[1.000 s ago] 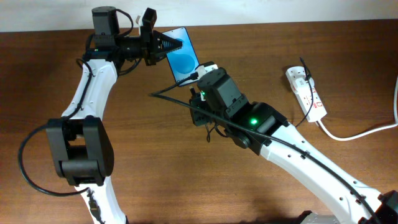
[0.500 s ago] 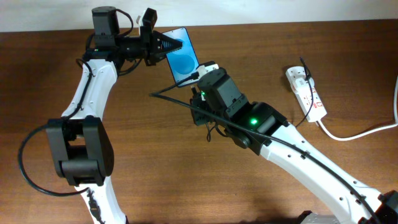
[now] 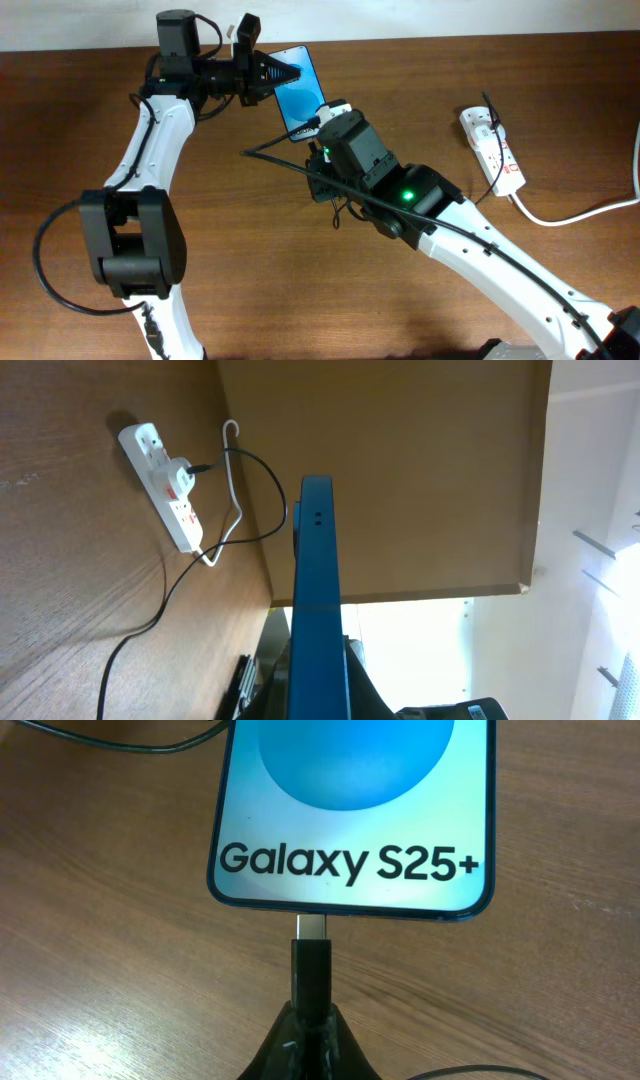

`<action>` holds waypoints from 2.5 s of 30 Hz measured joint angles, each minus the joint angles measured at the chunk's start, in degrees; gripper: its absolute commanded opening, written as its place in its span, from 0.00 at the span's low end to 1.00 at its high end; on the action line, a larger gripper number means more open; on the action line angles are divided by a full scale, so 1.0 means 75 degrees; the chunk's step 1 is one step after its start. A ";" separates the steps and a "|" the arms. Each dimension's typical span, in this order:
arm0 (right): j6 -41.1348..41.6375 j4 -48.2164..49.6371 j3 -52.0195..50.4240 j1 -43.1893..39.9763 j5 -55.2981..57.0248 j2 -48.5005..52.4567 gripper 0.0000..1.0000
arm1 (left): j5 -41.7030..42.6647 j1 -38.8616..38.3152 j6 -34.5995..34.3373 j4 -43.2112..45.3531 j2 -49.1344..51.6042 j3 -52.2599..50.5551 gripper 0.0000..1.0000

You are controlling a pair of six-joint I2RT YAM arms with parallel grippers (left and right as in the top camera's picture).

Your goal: Plug charger to phone and switch on socket

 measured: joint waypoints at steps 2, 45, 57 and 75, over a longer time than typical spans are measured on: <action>0.0000 0.0000 0.0000 0.0000 0.0000 0.0000 0.04 | 0.0003 0.0000 0.0000 0.0000 0.0000 0.0000 0.00; 0.0539 0.0356 -0.0175 -0.0318 0.0402 0.0047 0.59 | -0.0090 -0.0216 0.0344 0.0000 0.0000 0.0003 0.00; 0.0367 -0.0863 -0.0169 -0.0353 0.0874 -0.1629 0.75 | -0.0076 -0.0277 0.2428 -0.0175 0.0003 0.0003 0.00; 0.0373 -0.1501 -0.0160 -0.0801 0.0994 -0.1332 0.77 | -0.6414 -0.0970 0.7032 -0.4287 0.0860 -0.0032 0.00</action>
